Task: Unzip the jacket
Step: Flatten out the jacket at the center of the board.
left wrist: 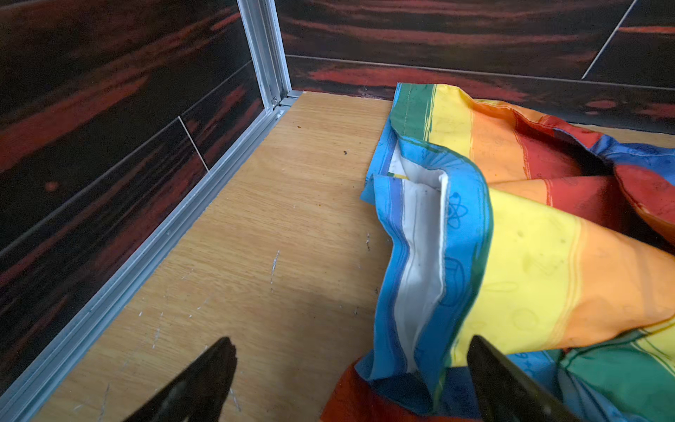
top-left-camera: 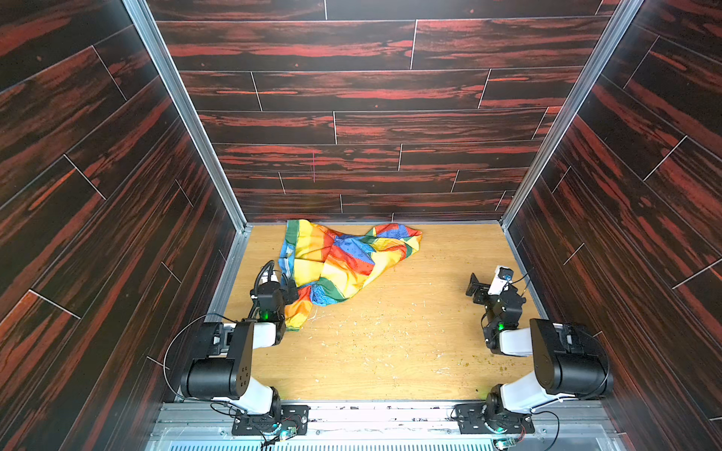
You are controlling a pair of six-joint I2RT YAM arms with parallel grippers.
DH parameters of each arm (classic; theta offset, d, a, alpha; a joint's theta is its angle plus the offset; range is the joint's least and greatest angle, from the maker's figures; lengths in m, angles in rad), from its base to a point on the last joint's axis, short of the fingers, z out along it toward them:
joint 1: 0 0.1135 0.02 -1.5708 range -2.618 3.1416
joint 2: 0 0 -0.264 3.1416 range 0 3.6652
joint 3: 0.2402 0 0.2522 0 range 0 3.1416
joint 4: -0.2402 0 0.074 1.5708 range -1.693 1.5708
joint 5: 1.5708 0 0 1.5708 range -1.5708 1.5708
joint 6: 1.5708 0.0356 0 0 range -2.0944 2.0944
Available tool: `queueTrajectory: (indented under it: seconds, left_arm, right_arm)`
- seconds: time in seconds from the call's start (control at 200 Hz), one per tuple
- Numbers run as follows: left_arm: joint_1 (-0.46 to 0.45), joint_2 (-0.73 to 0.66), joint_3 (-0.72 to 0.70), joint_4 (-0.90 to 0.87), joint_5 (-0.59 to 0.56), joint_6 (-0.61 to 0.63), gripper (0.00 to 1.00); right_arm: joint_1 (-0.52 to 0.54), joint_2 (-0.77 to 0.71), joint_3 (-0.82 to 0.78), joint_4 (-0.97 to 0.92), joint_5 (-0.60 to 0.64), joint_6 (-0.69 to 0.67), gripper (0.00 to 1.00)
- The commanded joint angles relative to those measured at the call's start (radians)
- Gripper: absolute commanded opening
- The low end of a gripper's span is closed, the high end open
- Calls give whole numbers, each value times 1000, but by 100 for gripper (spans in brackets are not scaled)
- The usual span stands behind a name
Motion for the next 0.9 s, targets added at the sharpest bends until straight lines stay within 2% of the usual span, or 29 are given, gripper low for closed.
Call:
queueTrajectory:
  seconds: [0.0,0.085,0.175,0.24,0.346,0.411,0.501,0.581,0.631,0.706,0.787,0.892]
  left_arm:
    - [2,0,11,3,-1,-4,100]
    - [1,-6,4,13,4,-3,100]
    - [-3,-56,-7,27,59,39,100]
    - [-15,-156,10,-98,20,33,100]
    - [-21,-293,88,-348,-30,-6,100]
    - [-22,-331,130,-436,-79,-80,100]
    - [-22,-349,210,-590,-166,-204,100]
    - [-21,-338,295,-752,-306,-363,100]
    - [-21,-325,356,-851,-344,-422,100]
    - [-21,-306,427,-927,-306,-433,100]
    - [-21,-285,469,-940,-244,-434,100]
    - [-21,-221,548,-995,-187,-433,100]
  right_arm:
    - [-3,14,-1,-4,-20,12,99]
    - [-2,13,-6,1,-20,12,99]
    - [-1,-8,-30,34,4,21,99]
    - [6,-73,-40,-10,26,19,99]
    - [22,-222,-21,-186,91,33,99]
    - [23,-307,-6,-279,124,90,99]
    - [21,-411,46,-502,242,289,99]
    - [21,-457,94,-625,251,365,99]
    - [21,-474,143,-742,272,411,99]
    - [21,-481,228,-921,285,464,99]
    - [3,-461,330,-1122,228,527,99]
    - [2,-454,384,-1190,102,577,99]
